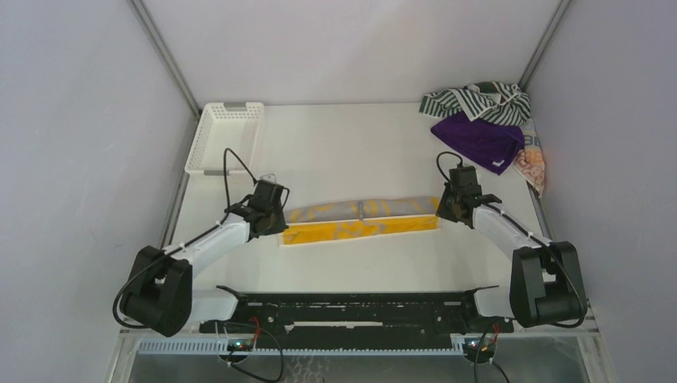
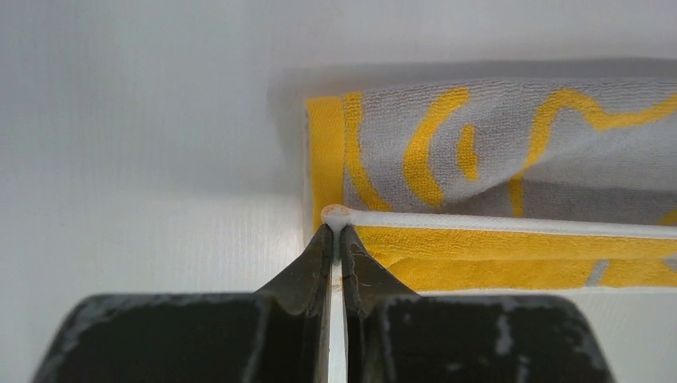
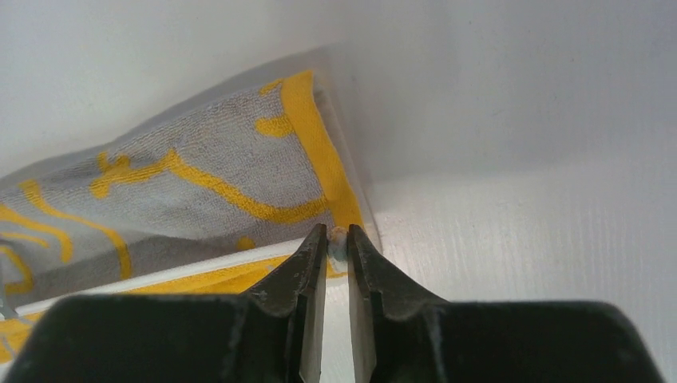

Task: Roll the towels
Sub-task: Fold the towel at the center of the board.

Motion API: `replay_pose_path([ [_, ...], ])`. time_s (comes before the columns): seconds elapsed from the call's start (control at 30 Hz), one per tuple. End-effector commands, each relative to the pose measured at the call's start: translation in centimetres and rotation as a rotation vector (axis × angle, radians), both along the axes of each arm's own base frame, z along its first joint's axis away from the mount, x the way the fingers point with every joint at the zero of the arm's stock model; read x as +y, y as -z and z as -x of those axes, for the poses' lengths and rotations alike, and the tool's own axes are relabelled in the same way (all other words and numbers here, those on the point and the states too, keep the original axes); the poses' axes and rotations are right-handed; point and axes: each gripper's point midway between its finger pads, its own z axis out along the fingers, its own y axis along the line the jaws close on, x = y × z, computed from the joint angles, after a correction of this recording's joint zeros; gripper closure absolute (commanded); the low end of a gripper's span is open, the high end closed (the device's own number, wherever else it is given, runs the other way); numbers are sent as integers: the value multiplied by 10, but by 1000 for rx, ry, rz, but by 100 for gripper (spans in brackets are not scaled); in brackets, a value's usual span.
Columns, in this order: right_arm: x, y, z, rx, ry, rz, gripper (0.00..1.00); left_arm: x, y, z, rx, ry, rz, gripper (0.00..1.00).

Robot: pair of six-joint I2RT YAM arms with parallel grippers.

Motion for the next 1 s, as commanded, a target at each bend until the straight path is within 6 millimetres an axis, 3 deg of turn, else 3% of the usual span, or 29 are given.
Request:
replay_pose_path([
  [0.0,-7,-16,-1,-59,23,24,86,0,-11,4,-44,-14,30,92],
  [0.23,-6,-19,1,-76,25,14,87,-1,-12,8,-52,-10,42,95],
  [0.57,-7,-40,-2,-141,34,8,87,-2,-31,4,-108,-1,58,96],
  [0.97,-7,-17,6,-62,44,9,87,-4,-4,22,-26,-23,82,96],
])
